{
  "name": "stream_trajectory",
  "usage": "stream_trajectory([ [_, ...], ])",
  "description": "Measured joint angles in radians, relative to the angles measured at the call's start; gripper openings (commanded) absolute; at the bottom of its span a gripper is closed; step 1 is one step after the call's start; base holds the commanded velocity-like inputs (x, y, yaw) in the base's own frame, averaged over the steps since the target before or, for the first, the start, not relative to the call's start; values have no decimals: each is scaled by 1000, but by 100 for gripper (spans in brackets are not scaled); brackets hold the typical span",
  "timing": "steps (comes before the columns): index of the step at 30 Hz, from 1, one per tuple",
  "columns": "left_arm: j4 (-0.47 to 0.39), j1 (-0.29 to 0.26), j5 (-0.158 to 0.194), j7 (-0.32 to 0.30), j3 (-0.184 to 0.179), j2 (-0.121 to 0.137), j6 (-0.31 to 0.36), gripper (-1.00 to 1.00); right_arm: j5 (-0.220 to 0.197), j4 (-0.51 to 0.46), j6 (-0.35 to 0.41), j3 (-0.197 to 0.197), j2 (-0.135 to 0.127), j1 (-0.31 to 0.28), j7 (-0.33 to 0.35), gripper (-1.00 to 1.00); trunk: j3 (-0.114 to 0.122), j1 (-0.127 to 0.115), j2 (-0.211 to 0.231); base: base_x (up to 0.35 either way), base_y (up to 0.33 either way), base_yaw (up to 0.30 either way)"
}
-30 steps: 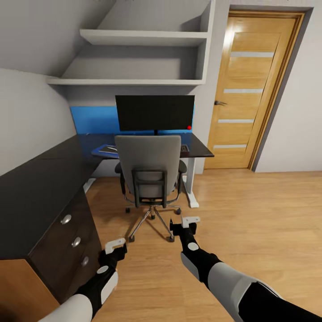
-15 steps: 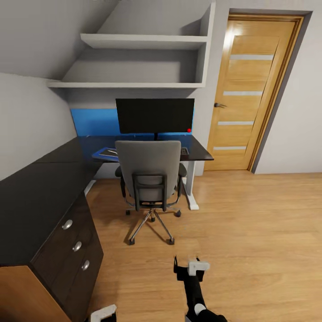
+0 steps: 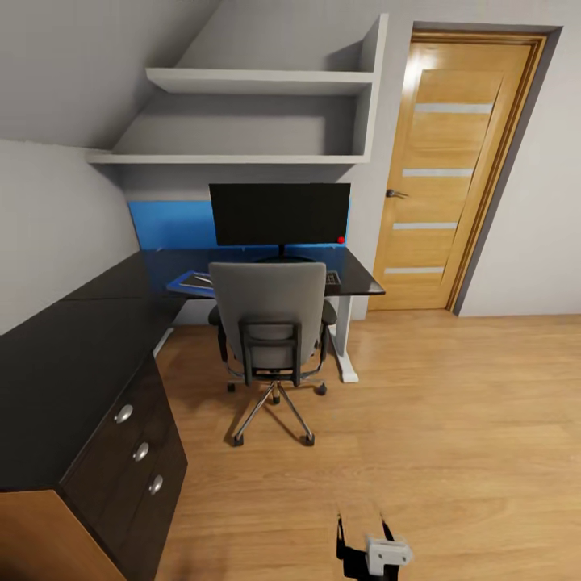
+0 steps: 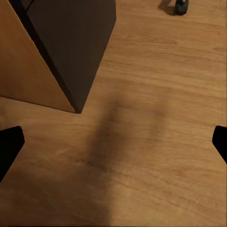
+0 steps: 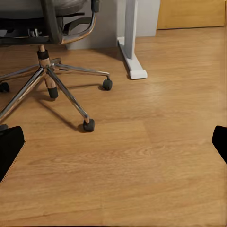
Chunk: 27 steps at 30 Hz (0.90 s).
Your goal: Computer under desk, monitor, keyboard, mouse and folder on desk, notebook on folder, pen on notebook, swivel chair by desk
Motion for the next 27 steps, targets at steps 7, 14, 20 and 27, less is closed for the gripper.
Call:
stream_trajectory([
  [7, 0, 61, -1, -1, -1, 7, -56, 100, 2, 5, -43, -1, 0, 53, -1, 100, 22, -27, 49, 0, 0, 0],
  [14, 0, 143, -13, -4, -3, 5, -246, 100, 0, 12, -43, -4, -4, 115, 2, 100, 44, -54, 98, 0, 0, 0],
  [20, 0, 178, -50, -1, -3, 5, -246, 100, -4, 13, -43, -4, -40, 171, 1, 100, 63, -77, 140, 0, 0, 0],
  [27, 2, 195, -61, 1, -3, 5, -247, 100, -10, 12, -43, -4, -89, 237, 0, 100, 88, -104, 189, 0, 0, 0],
])
